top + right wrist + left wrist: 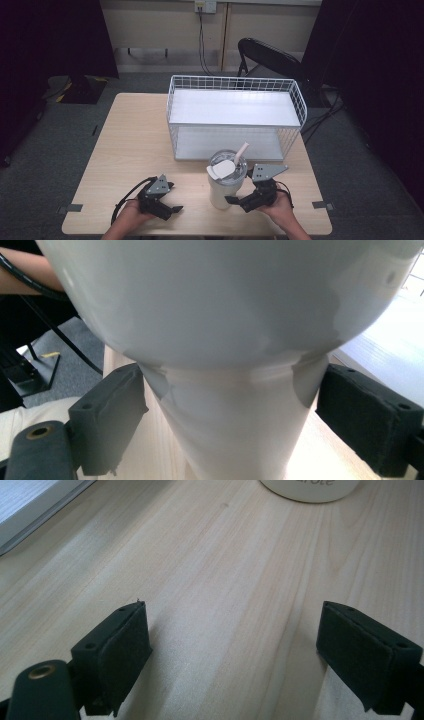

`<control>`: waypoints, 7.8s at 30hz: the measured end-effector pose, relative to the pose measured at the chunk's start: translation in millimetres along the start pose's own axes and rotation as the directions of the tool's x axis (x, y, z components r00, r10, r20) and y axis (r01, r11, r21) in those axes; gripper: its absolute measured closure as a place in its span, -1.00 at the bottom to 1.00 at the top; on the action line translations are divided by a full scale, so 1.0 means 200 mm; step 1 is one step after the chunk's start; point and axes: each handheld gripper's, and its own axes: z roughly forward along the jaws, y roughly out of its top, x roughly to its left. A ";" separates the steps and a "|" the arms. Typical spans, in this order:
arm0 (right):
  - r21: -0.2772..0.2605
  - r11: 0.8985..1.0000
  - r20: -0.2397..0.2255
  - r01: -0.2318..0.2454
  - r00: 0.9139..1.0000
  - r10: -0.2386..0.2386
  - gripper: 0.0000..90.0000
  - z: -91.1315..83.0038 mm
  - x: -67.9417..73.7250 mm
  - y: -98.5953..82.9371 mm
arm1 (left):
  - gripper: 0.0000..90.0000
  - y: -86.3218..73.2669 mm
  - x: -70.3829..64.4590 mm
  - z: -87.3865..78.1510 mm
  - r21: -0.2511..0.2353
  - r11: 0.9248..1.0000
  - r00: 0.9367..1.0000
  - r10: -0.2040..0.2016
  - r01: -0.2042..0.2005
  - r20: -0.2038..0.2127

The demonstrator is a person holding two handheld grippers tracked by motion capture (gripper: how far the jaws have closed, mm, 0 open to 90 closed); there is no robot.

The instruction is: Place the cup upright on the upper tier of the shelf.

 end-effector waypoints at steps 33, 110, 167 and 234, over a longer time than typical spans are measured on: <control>-0.143 0.990 -0.060 0.003 0.998 -0.012 -0.86 0.09 -0.04 -0.04 | -0.71 0.00 0.00 0.00 0.000 1.000 1.000 0.000 0.000 0.000; -0.324 0.946 0.026 0.012 1.000 -0.004 -0.79 -0.19 -0.08 0.31 | -0.71 0.00 0.00 0.00 -0.003 1.000 1.000 -0.004 0.004 0.001; -0.334 0.943 0.103 0.004 0.994 0.032 -0.79 -0.43 -0.20 0.70 | -0.71 0.00 0.00 0.00 0.001 1.000 1.000 0.001 -0.001 0.002; -0.327 0.944 0.261 0.032 0.964 0.057 -0.79 -0.46 -0.41 1.03 | -0.72 0.00 0.00 0.00 0.002 1.000 1.000 -0.001 0.001 0.002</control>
